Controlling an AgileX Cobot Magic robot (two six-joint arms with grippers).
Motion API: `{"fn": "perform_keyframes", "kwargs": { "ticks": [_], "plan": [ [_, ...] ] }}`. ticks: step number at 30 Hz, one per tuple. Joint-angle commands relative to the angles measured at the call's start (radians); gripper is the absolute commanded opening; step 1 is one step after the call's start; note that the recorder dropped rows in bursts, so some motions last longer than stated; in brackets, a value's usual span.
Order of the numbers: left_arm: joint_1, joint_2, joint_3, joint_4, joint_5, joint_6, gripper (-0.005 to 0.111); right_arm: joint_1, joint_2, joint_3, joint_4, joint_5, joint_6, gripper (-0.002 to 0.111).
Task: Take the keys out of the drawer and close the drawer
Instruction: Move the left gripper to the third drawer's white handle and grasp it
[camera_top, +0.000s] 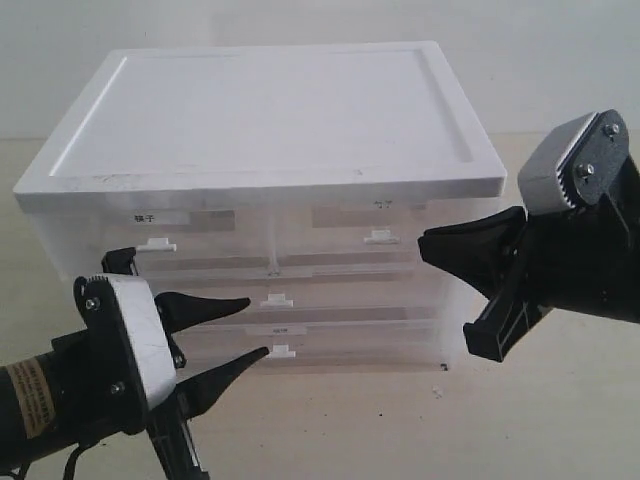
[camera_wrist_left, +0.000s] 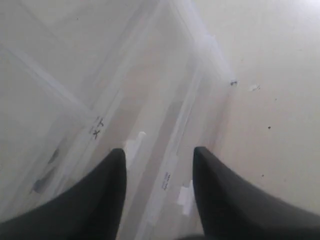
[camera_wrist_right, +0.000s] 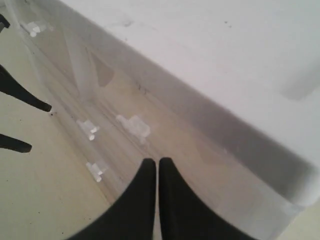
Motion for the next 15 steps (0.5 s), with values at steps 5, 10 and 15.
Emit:
{"fn": "perform_keyframes", "kwargs": {
  "ticks": [5, 10, 15],
  "plan": [
    [-0.010, 0.060, -0.039, -0.007, -0.031, 0.129, 0.041, 0.001, 0.000, -0.003, 0.056, -0.087, -0.071, 0.000],
    [-0.010, 0.168, -0.053, -0.056, -0.137, 0.248, 0.041, 0.001, 0.000, -0.003, 0.056, -0.087, -0.069, 0.000],
    [-0.010, 0.207, -0.055, -0.082, -0.237, 0.351, 0.041, 0.001, 0.000, -0.003, 0.056, -0.087, -0.069, 0.000]
  ]
}}
